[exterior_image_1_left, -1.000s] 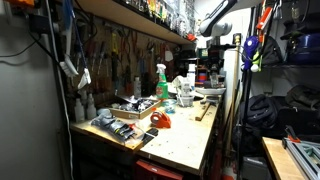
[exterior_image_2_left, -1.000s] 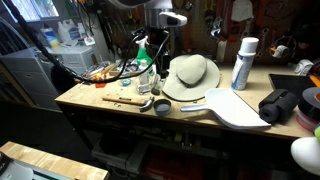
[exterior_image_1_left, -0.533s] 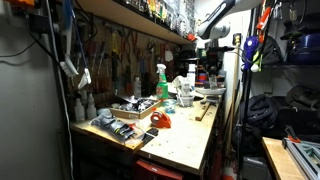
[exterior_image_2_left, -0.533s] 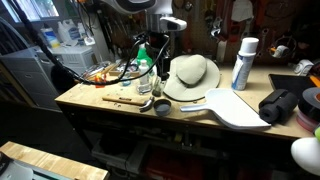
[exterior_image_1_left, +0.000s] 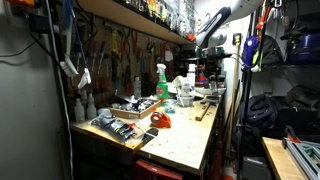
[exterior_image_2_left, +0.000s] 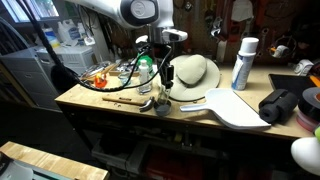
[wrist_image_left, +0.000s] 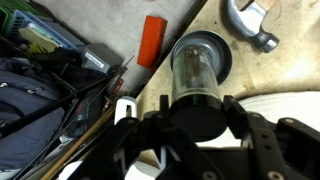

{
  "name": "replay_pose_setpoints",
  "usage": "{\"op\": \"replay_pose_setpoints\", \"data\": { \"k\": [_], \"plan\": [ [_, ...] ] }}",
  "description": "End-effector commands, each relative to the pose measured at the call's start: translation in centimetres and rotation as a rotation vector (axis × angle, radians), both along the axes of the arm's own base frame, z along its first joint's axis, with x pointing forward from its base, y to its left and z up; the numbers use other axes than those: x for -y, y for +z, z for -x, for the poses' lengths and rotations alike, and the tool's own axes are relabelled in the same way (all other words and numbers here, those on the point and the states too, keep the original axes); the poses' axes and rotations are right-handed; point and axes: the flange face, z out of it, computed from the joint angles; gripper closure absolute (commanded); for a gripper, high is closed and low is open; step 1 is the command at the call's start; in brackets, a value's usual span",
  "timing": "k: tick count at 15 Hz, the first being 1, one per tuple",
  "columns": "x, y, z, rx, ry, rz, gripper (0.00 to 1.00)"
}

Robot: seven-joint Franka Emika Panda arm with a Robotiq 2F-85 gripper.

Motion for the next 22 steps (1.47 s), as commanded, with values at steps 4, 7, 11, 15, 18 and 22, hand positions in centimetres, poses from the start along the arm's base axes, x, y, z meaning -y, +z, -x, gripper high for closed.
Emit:
{"op": "replay_pose_setpoints", "data": {
  "k": [4, 7, 11, 15, 18, 22],
  "plan": [
    [-1.2, -1.9, 0.8, -0.086, 0.043, -0.017, 0.69],
    [-1.9, -2.7, 0.8, -0.085, 0.06, -0.041, 0.69],
    [-2.6, -2.2, 0.3, -0.066, 0.092, -0.042, 0.69],
    [-3.7, -2.5, -0.4, -0.045, 0.139, -0.061, 0.69],
    [-4.3, -3.7, -1.0, -0.039, 0.167, -0.049, 0.69],
    [-5.0, -4.5, -2.2, 0.074, 0.165, -0.006, 0.69]
  ]
}}
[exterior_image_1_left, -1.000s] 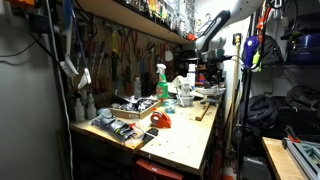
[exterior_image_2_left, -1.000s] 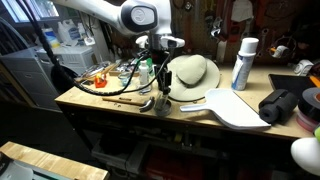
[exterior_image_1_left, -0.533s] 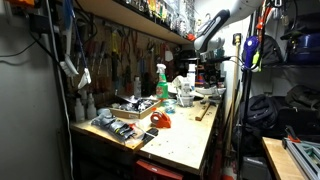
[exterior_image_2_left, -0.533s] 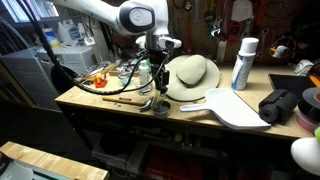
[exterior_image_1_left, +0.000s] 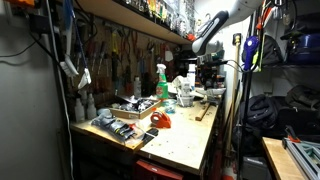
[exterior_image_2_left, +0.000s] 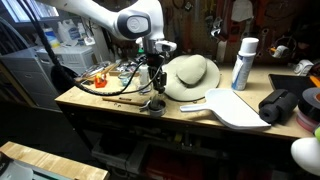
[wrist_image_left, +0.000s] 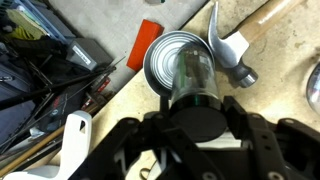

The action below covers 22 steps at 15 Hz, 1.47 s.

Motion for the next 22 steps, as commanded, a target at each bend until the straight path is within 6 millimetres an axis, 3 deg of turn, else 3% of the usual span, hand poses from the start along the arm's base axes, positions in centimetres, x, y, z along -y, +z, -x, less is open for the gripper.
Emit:
{"op": "replay_pose_setpoints", "data": {
  "k": [1, 5, 16, 22],
  "plan": [
    [-0.8, 0.1, -0.4, 0.149, 0.002, 0.026, 0.69],
    [-0.9, 1.3, -1.6, 0.289, -0.001, 0.083, 0.69],
    [0.1, 1.7, 0.3, 0.112, 0.121, 0.255, 0.69],
    [-0.8, 1.5, 1.3, 0.058, 0.174, 0.179, 0.69]
  ]
}}
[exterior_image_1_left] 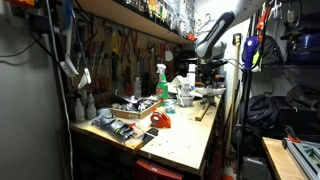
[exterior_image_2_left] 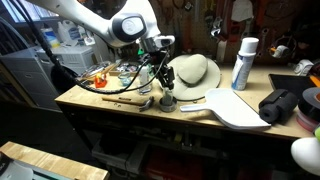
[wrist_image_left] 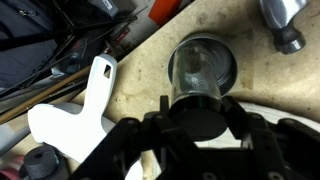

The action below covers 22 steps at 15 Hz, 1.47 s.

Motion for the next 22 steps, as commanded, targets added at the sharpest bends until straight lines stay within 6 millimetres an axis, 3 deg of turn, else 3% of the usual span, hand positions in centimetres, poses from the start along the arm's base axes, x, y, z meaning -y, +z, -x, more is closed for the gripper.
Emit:
{"op": "replay_pose_setpoints", "data": {
  "k": [1, 15, 22],
  "plan": [
    [-1.1, 0.8, 1.1, 0.001, 0.023, -0.052, 0.69],
    [-1.0, 1.7, 0.1, 0.104, 0.036, 0.017, 0.69],
    [-0.3, 2.7, 2.2, -0.044, 0.108, -0.043, 0.69]
  ]
}}
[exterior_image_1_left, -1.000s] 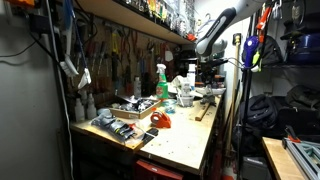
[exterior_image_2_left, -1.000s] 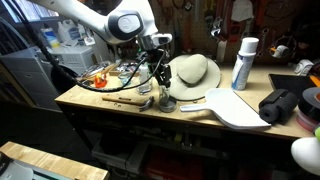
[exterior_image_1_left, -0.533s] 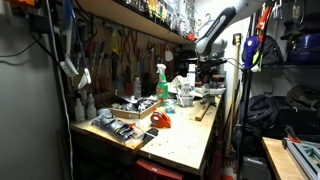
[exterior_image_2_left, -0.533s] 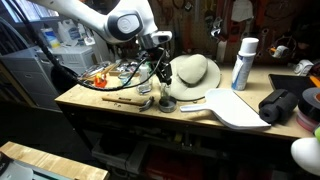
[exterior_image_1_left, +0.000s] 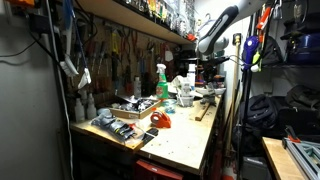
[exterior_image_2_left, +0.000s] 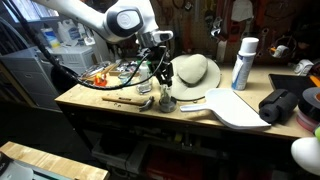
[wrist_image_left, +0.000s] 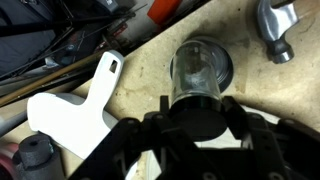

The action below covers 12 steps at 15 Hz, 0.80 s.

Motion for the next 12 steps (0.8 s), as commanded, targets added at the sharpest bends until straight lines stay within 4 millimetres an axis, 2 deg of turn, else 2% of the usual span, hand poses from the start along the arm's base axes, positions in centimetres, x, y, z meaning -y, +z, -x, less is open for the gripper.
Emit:
{"op": "replay_pose_setpoints", "data": {
  "k": [1, 12],
  "plan": [
    [0.0, 0.7, 1.2, -0.026, 0.016, -0.026, 0.69],
    [-0.2, 0.5, -0.8, 0.057, -0.03, -0.035, 0.69]
  ]
}}
